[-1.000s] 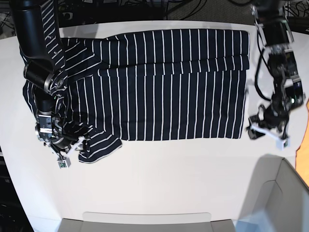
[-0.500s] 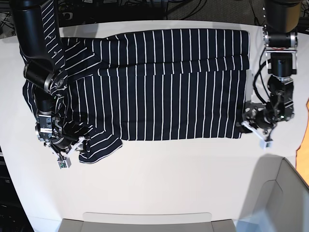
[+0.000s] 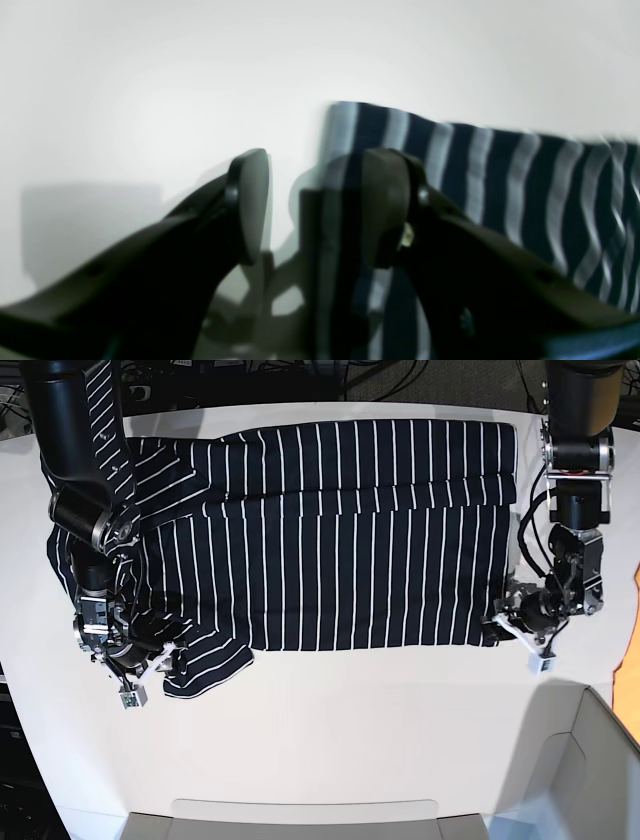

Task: Fold the T-shirt properly
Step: 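Move the left gripper down the shirt side and grasp the hem corner, then lift the hem with both grippers and fold it toward the folded shoulder edge, then lower the folded strip with both grippers and release it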

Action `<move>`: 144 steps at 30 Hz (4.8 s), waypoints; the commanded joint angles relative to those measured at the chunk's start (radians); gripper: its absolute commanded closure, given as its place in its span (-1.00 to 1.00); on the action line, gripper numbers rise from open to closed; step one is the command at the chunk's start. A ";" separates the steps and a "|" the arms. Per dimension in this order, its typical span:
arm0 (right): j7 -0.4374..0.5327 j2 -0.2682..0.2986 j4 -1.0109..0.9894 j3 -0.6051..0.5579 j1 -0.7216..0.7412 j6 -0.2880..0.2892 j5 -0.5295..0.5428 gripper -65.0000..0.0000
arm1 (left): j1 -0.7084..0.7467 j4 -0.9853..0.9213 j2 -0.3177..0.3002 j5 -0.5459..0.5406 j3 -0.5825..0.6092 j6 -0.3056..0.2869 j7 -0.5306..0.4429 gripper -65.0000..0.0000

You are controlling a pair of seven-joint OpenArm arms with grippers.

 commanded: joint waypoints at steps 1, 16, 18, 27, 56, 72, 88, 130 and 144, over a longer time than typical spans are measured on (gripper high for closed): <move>-0.064 -0.005 -0.004 -0.002 0.007 0.007 -0.023 -0.02 | -0.017 -0.015 -0.006 0.007 0.019 0.001 0.022 0.16; -0.064 -0.029 -0.003 -0.073 0.033 0.007 -0.025 1.00 | 0.020 -0.047 0.017 0.001 0.081 0.003 0.030 1.00; -0.064 -0.025 -0.003 -0.067 0.039 0.007 -0.025 1.00 | 0.020 -0.047 0.018 0.001 0.079 0.003 0.030 1.00; -0.064 0.007 -0.003 -0.064 0.083 0.007 -0.019 1.00 | 0.087 0.212 0.017 0.005 -0.146 0.004 0.171 1.00; -0.548 -0.137 1.006 -0.065 -0.251 0.314 0.061 1.00 | 0.290 0.675 0.017 0.004 -0.234 0.132 0.348 1.00; -0.652 -0.142 1.384 -0.067 -0.471 0.320 0.063 1.00 | 0.455 0.901 0.032 0.001 -0.416 0.127 0.458 1.00; -0.861 -0.153 1.627 -0.034 -0.524 0.324 0.058 1.00 | 0.563 1.086 0.035 0.001 -0.468 0.130 0.461 1.00; -0.862 -0.151 1.839 0.036 -0.893 0.324 0.063 1.00 | 0.911 1.326 0.058 0.002 -0.548 0.129 0.598 1.00; -0.858 -0.216 1.828 0.223 -0.902 0.324 0.053 1.00 | 0.992 1.321 0.101 0.005 -0.584 0.125 0.596 1.00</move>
